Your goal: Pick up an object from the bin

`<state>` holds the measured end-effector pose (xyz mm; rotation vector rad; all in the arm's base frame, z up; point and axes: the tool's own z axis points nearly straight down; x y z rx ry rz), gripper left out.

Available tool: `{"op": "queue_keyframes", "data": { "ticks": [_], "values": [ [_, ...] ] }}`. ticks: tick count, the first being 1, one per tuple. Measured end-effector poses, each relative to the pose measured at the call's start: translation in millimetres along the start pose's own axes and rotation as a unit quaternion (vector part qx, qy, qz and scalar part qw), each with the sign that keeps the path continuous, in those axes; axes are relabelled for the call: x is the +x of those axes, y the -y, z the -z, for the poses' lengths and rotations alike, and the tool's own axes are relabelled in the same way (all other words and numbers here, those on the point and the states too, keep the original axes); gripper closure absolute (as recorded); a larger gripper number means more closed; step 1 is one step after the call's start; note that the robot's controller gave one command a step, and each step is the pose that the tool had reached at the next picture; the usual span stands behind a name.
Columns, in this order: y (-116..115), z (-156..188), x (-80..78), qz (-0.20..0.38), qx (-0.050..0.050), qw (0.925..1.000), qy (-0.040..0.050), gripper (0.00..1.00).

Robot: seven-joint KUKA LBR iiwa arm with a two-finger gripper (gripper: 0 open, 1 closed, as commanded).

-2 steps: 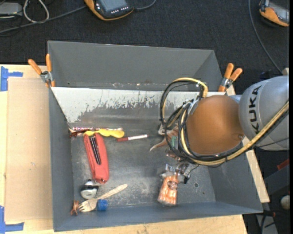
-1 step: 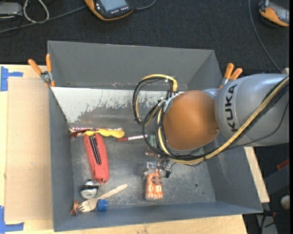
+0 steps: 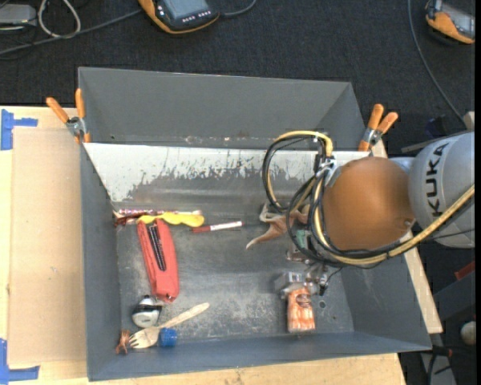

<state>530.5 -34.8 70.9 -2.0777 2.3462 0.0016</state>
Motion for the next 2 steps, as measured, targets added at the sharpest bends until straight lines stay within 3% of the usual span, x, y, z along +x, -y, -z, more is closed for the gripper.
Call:
{"op": "queue_keyframes", "data": {
  "ticks": [1,2],
  "values": [
    [38.7,-0.9,-4.1,0.128,0.003,0.9918,0.0016,1.0],
    [33.1,55.9,-7.2,0.098,-0.003,0.9952,0.0038,1.0]
  ]
}}
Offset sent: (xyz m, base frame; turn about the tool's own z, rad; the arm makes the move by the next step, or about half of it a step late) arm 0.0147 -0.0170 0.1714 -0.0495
